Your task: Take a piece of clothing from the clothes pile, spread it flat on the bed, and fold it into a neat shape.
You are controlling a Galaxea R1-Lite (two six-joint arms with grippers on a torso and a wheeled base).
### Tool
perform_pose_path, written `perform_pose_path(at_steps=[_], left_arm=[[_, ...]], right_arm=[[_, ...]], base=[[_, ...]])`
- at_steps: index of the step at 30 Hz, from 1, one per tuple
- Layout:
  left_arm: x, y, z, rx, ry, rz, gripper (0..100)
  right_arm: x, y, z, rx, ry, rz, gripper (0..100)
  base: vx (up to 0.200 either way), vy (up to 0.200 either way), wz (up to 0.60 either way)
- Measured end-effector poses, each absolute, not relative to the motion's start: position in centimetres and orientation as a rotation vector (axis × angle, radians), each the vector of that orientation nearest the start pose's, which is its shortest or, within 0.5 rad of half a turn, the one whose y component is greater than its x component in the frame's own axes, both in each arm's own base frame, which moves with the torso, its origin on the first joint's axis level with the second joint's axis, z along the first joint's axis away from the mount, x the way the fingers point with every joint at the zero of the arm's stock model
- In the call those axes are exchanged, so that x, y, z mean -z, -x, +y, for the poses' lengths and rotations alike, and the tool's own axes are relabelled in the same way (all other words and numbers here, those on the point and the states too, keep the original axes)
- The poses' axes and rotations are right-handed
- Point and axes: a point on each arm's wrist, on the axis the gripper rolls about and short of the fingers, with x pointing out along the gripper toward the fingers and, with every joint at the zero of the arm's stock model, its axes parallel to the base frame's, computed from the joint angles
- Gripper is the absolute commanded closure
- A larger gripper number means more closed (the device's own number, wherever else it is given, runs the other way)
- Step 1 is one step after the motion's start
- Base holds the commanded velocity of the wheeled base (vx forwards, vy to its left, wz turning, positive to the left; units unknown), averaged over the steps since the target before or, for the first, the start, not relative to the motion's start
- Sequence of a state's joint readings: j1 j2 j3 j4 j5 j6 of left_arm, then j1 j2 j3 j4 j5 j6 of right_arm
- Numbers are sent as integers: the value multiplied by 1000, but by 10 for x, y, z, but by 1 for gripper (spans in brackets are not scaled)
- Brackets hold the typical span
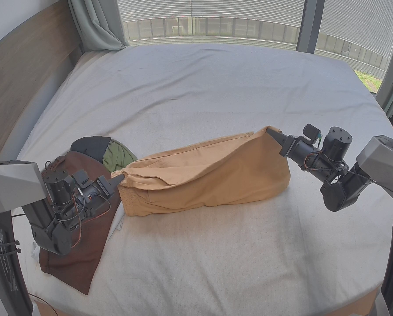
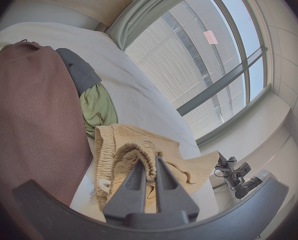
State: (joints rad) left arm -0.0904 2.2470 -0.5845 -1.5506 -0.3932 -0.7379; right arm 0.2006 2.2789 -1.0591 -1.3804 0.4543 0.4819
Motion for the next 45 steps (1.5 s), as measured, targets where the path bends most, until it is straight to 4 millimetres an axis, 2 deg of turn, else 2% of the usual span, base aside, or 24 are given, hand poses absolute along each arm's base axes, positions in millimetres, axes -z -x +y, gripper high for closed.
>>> perform_pose_path(at_steps=[10,25,39,40,45], left_arm=[[-30,-356,-40,391,740,283,100],[-19,-366,-45,364,744,279,100],[-15,-370,-45,351,742,272,100],[-14,-370,-45,351,741,273,0],[-13,-370,-45,349,739,274,0]], right_arm=[[-102,-437,99,-679,-447,-4,100],[-87,-460,99,-664,-451,21,100],[-74,-473,102,-663,-450,19,100],[-74,-473,102,-664,-450,15,0],[-76,-475,102,-665,-449,5,0]], base=[[0,0,0],[0,0,0],[0,0,0],[0,0,0],[0,0,0]])
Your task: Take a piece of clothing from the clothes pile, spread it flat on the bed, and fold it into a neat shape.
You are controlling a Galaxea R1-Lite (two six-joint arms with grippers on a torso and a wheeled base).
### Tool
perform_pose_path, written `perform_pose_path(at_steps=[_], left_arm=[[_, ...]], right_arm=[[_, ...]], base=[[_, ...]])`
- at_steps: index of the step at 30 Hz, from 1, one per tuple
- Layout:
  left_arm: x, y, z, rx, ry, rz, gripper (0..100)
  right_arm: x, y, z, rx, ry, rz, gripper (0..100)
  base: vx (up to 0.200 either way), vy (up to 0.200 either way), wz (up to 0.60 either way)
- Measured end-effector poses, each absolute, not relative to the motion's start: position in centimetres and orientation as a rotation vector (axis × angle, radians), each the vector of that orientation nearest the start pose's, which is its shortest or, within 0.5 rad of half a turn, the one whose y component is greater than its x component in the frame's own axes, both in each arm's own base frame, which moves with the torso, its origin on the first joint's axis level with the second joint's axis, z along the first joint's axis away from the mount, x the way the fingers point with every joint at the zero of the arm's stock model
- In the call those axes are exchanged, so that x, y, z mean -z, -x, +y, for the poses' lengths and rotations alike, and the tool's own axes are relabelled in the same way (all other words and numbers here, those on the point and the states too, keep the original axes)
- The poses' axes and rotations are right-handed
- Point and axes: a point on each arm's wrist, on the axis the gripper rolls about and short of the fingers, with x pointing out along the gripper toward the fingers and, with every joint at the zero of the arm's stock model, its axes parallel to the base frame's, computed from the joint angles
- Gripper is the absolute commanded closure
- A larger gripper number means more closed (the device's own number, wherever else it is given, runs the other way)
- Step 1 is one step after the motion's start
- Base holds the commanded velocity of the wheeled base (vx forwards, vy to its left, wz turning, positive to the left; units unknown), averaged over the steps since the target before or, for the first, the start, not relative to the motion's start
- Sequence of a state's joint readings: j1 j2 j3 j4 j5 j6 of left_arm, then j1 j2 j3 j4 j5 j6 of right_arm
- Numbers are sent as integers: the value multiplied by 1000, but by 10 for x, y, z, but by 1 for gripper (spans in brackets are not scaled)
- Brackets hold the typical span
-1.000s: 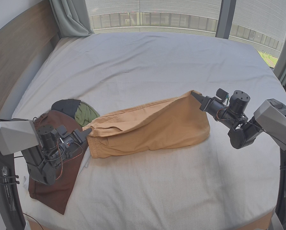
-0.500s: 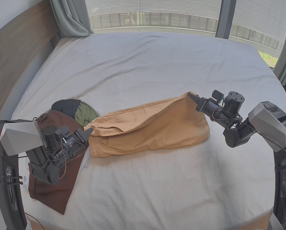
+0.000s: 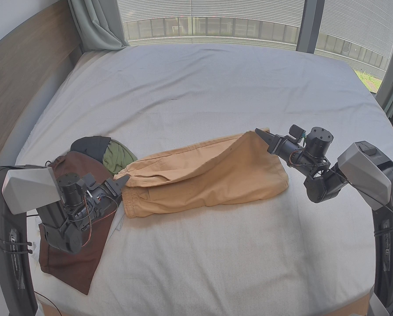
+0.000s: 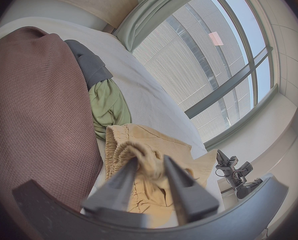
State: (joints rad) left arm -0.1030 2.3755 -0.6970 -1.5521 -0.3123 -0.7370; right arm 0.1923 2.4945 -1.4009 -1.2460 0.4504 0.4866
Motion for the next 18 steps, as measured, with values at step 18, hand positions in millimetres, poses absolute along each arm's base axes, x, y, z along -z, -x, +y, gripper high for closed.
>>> perform_pose_path(at_steps=[18], left_arm=[[-22,-379,-40,319,740,213,0]], right_arm=[[-69,-480,106,-657,-450,-4,0]], base=[[0,0,0]])
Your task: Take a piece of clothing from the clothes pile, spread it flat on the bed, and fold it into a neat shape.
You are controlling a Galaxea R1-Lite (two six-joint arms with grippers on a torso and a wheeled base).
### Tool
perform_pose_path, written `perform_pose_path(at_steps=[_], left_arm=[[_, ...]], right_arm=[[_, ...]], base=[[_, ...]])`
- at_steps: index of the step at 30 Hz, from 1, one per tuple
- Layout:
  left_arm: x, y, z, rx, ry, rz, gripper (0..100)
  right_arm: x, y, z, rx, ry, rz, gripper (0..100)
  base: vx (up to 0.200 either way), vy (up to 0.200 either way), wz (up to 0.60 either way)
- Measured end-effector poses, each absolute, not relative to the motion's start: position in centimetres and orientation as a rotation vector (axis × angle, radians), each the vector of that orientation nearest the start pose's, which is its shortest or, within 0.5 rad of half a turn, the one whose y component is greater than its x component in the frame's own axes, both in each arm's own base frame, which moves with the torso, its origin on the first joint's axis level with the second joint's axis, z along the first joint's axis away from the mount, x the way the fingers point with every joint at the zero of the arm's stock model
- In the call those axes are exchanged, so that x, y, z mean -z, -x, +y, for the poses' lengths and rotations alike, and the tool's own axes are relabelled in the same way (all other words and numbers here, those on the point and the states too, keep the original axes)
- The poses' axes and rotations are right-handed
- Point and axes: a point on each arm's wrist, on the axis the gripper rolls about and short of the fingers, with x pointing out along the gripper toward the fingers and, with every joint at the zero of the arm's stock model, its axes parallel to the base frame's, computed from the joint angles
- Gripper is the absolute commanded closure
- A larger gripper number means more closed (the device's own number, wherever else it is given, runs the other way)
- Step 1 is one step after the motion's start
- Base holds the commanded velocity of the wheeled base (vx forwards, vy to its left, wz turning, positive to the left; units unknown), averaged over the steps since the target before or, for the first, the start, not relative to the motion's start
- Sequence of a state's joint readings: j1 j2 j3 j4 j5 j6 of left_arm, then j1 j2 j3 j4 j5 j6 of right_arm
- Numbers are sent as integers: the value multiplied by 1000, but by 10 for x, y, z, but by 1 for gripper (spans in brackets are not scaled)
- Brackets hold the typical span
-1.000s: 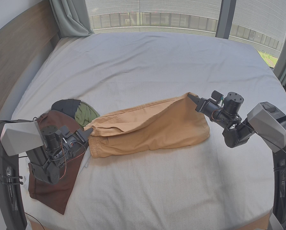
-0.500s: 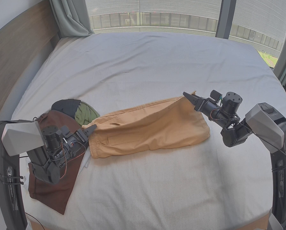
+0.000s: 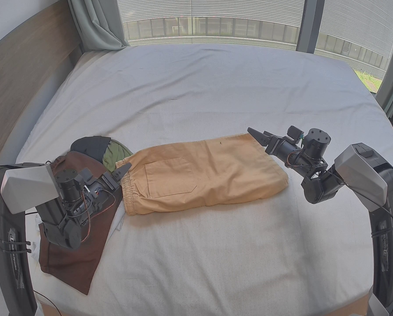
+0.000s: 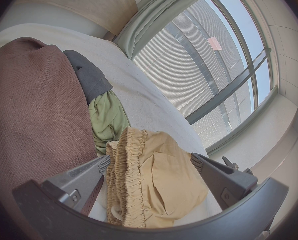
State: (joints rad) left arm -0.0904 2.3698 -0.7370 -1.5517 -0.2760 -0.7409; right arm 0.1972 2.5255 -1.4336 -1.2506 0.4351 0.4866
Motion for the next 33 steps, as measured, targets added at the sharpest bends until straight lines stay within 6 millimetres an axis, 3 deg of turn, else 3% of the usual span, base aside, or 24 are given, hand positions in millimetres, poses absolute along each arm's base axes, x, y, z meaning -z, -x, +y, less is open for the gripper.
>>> perform_pose_path(at_steps=[7,18,33], left_arm=[[-33,-376,-40,332,745,193,0],[-61,-363,-43,366,755,155,0],[-73,-353,-53,403,753,148,0]], right_arm=[[-65,-470,108,-658,-453,23,0],[-75,-436,112,-651,-462,71,0],[-91,-392,107,-665,-505,38,0]], base=[[0,0,0],[0,0,0],[0,0,0]])
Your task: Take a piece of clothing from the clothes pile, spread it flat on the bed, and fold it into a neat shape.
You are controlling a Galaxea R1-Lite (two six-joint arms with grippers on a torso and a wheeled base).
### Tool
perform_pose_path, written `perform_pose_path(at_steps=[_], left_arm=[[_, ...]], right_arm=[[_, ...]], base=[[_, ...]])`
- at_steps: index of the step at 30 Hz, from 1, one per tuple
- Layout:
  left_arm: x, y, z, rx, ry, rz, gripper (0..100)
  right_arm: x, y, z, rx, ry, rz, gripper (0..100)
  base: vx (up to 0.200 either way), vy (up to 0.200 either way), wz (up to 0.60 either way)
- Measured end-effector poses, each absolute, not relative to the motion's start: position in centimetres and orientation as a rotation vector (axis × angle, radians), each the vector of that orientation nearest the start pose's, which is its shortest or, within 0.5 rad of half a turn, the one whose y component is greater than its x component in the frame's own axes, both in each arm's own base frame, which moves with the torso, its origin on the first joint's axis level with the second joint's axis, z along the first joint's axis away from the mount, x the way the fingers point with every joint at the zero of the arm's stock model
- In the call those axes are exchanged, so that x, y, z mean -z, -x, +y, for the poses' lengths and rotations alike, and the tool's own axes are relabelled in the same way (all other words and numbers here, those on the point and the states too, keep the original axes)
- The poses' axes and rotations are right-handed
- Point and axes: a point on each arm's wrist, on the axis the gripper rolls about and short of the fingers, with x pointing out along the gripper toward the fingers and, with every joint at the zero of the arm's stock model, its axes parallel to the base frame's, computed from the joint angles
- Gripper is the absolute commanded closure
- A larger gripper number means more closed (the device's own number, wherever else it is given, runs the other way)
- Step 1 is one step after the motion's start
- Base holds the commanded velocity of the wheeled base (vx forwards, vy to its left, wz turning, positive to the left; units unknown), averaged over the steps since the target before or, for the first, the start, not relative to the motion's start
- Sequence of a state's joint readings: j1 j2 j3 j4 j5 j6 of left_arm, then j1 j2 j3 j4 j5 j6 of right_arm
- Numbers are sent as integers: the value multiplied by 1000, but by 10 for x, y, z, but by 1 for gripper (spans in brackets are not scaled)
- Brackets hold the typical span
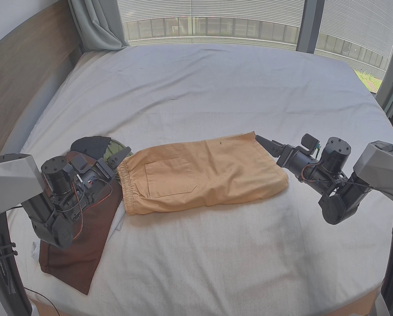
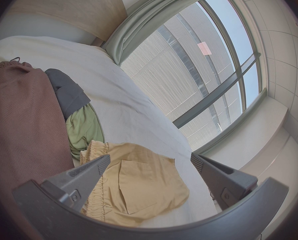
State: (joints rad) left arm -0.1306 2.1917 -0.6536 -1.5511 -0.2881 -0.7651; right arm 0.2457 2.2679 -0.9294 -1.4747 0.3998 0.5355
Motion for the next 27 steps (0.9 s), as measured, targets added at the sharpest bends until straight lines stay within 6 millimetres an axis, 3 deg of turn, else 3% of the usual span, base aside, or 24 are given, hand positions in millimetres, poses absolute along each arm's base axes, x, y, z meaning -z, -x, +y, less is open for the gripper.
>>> perform_pose_path(at_steps=[10,27], left_arm=[[-80,-347,-60,436,748,146,0],[-84,-341,-62,471,739,159,0]], right_arm=[[-97,-367,103,-674,-551,49,0],[-104,-360,104,-682,-551,45,0]], base=[[0,0,0],[0,0,0]])
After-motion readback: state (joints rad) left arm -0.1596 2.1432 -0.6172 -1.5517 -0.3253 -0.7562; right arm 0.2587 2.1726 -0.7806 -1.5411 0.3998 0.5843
